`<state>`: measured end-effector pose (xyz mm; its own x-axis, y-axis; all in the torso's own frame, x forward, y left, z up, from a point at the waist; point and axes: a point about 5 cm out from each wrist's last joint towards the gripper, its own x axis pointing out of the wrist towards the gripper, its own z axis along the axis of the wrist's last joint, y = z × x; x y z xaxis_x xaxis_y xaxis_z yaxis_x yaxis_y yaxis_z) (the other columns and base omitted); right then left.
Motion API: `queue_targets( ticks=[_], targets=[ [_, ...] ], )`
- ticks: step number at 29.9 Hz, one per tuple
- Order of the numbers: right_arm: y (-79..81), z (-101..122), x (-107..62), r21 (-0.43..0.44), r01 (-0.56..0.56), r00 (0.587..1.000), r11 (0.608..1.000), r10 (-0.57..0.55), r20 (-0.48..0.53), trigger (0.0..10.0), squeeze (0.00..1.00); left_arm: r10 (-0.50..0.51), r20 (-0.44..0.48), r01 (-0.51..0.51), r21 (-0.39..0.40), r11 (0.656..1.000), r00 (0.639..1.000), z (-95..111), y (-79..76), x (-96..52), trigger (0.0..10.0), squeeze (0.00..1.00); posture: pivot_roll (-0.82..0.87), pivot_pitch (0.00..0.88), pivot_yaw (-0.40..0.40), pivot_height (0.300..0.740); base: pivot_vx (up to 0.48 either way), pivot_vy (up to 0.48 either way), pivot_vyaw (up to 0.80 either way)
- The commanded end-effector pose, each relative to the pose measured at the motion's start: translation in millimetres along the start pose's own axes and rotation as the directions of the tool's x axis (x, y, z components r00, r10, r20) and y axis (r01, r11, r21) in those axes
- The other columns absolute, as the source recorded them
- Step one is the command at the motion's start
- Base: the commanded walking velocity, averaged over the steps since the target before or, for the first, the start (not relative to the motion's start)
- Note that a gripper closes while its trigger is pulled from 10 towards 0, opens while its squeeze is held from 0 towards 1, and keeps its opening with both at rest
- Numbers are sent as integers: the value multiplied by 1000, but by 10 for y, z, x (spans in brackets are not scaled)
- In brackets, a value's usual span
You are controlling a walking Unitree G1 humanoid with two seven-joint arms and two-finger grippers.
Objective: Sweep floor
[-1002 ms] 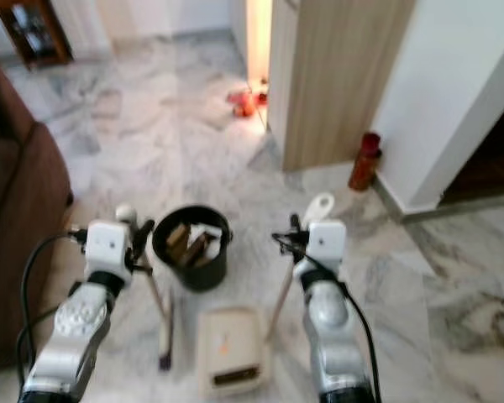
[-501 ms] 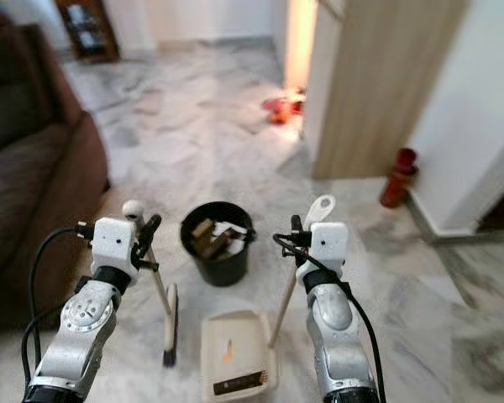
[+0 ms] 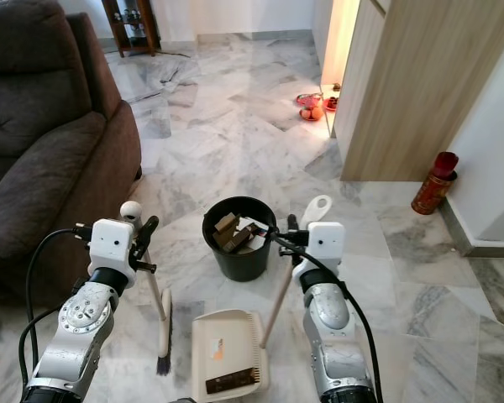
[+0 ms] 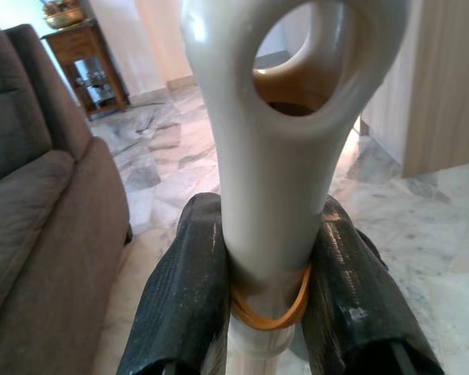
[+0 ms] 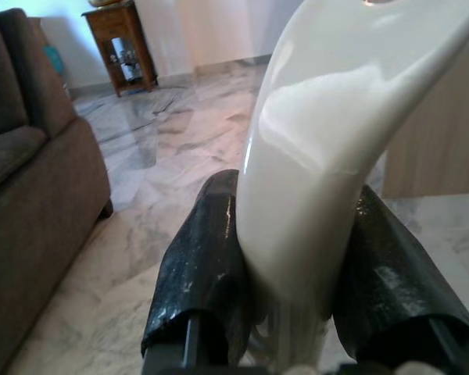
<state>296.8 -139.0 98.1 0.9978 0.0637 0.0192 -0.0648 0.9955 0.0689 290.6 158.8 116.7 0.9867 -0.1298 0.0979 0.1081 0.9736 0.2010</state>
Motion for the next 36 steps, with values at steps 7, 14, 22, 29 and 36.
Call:
queue_targets(
  ticks=[7,14,22,29,36],
  targets=[
    [82,353,61,22,-28,991,999,24,132,10000,0,4,33,-5,26,1000,999,58,36,14,10000,0,103,78,62,740,0,0,0],
    [76,525,37,8,-42,982,999,40,182,10000,0,8,37,-9,27,1000,999,65,48,16,10000,0,103,81,64,740,0,0,0],
    [88,778,22,3,-56,966,998,54,251,10000,0,8,37,-8,26,1000,999,65,53,14,10000,0,101,84,65,740,0,0,0],
    [85,925,11,7,-72,959,997,67,276,10000,0,8,38,-9,25,1000,999,65,53,17,10000,0,102,83,65,740,0,0,0],
    [41,1086,24,-3,-63,948,998,61,311,10000,0,14,39,-15,25,1000,999,66,63,14,10000,0,105,82,64,740,0,0,0]
  ],
)
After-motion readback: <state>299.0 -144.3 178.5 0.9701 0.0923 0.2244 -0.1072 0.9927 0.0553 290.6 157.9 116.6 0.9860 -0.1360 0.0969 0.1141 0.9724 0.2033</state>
